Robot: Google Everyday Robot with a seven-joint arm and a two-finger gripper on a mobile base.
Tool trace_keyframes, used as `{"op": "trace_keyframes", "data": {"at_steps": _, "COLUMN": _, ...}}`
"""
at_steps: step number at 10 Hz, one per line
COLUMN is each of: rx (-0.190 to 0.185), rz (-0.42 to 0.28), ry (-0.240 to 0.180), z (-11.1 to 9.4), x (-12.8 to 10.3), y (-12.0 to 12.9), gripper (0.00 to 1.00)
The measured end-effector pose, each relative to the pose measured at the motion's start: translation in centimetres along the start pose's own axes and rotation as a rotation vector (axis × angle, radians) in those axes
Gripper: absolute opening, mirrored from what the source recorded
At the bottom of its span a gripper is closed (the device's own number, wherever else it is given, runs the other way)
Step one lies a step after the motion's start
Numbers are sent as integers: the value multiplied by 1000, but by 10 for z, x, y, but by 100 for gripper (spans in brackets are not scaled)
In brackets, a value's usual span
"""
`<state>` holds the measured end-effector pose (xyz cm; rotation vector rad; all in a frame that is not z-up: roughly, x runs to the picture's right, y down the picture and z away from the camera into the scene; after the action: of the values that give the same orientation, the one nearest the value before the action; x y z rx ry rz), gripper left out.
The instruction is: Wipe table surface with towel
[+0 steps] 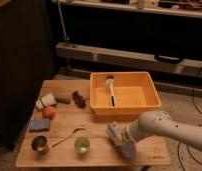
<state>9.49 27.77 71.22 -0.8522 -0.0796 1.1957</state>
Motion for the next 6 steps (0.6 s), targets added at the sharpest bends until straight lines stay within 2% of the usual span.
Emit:
{"op": "trace_keyframes", "data": {"at_steps": 2, "rx": -41, "rz": 27, "ry": 11, "z": 0, "x": 27, "y": -2, "gripper": 0}}
{"op": "trace_keyframes", "data": {"at_steps": 3, "rx": -58, "rz": 72, "ry": 9, "z": -1, "x": 46, "y": -13, "gripper": 0}}
{"op": "trace_keyframes", "data": {"at_steps": 5, "rx": -62, "rz": 122, "ry": 3, "z": -2, "x": 55, "y": -32, "gripper": 0}}
{"op": "trace_keyframes", "data": {"at_steps": 6, "rx": -56, "rz": 158, "ry": -4, "z": -5, "x": 55, "y": -51, "gripper": 0}}
